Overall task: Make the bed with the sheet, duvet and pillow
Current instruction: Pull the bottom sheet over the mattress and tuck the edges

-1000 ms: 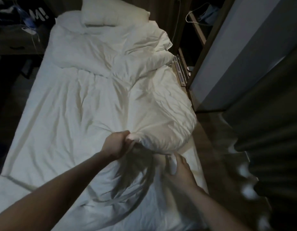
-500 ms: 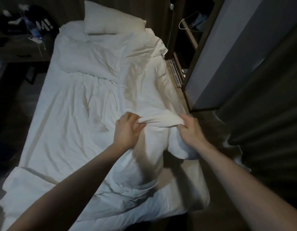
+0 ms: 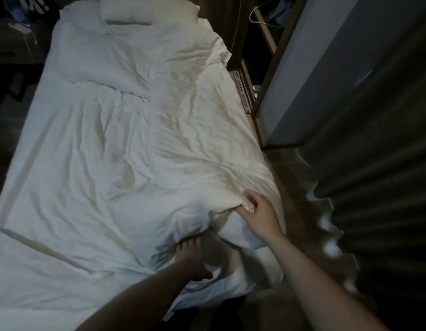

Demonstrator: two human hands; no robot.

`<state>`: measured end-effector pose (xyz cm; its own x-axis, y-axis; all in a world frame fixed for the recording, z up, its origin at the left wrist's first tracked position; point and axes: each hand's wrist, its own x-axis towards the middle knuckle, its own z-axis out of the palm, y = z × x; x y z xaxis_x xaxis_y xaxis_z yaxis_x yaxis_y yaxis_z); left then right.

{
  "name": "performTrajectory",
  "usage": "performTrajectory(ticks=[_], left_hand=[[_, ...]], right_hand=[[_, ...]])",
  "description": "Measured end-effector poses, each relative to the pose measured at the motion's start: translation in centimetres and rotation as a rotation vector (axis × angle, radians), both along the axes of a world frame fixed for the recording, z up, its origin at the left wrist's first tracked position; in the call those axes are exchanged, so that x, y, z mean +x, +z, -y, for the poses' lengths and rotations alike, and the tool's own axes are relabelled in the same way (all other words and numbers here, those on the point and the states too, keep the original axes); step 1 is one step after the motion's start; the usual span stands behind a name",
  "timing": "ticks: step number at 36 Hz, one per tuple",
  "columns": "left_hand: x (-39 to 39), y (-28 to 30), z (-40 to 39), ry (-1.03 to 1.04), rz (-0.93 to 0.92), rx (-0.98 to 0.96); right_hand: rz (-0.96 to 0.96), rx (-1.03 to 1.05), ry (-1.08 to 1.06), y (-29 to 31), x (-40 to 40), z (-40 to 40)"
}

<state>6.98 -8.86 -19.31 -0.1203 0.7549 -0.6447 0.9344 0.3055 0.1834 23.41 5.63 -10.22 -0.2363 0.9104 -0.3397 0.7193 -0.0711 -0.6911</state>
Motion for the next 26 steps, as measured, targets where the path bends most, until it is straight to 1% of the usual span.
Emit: performTrajectory(ticks=[1,2,3,4,5,6,7,8,11,14,16,19,21,23,24,26], left_hand=[[-0.1,-0.7,-0.5,0.052,-0.01,-0.09],[-0.1,-1.6,-1.1,0.094,-0.032,-0.137],[-0.4,-2.3,-1.5,0.124,-0.058,-0.126],[-1.0,-3.3,-1.8,0.136,-0.083,-0.055],[-1.3,-4.4,-2.1,0.104,-0.077,-0.023],[-1.8,-5.8,-2.0,0.039,-0.115,-0.001],[-2.5,-7.5,-1.7,0.017,-0.157,0.101],[-3.0,-8.9,-1.3,0.009,-0.163,0.159],[-3.7,-9.8,-0.2,-0.033,-0.178,0.197],[-3.5,-7.2,1.2,-0.067,-0.096,0.121],[-4.0,-4.8,1.9,-0.104,0.029,0.18],[-5.6,0.6,3.6,-0.102,0.334,0.273],[-7.9,4.2,5.4,-0.016,0.473,0.379],[-11.1,7.0,6.6,0.135,0.549,0.382],[-12.9,8.0,6.9,0.212,0.557,0.366],[-16.6,9.5,7.0,0.32,0.47,0.368]], right_hand=[[0.004,-0.011,-0.032,-0.5,1.0,0.5],[0.018,-0.012,-0.048,-1.2,2.1,1.0],[0.044,0.004,-0.055,-1.5,3.2,1.7],[0.071,0.025,-0.052,-1.8,4.2,2.4],[0.099,0.031,-0.05,-2.7,5.5,3.2],[0.117,0.038,-0.059,-3.7,6.7,4.1],[0.127,0.029,-0.086,-4.3,7.6,4.9],[0.131,-0.005,-0.129,-5.3,8.3,5.6],[0.127,-0.099,-0.181,-7.6,9.1,6.9],[0.075,-0.109,-0.217,-8.8,8.8,7.0],[0.062,-0.109,-0.275,-9.0,8.3,6.3],[0.099,-0.076,-0.274,-7.6,7.5,4.8],[0.072,-0.007,-0.29,-5.5,6.9,3.5],[0.032,0.07,-0.276,-2.4,5.8,2.2],[0.002,0.1,-0.261,-1.0,5.2,1.6],[-0.05,0.148,-0.216,1.8,3.8,1.2]])
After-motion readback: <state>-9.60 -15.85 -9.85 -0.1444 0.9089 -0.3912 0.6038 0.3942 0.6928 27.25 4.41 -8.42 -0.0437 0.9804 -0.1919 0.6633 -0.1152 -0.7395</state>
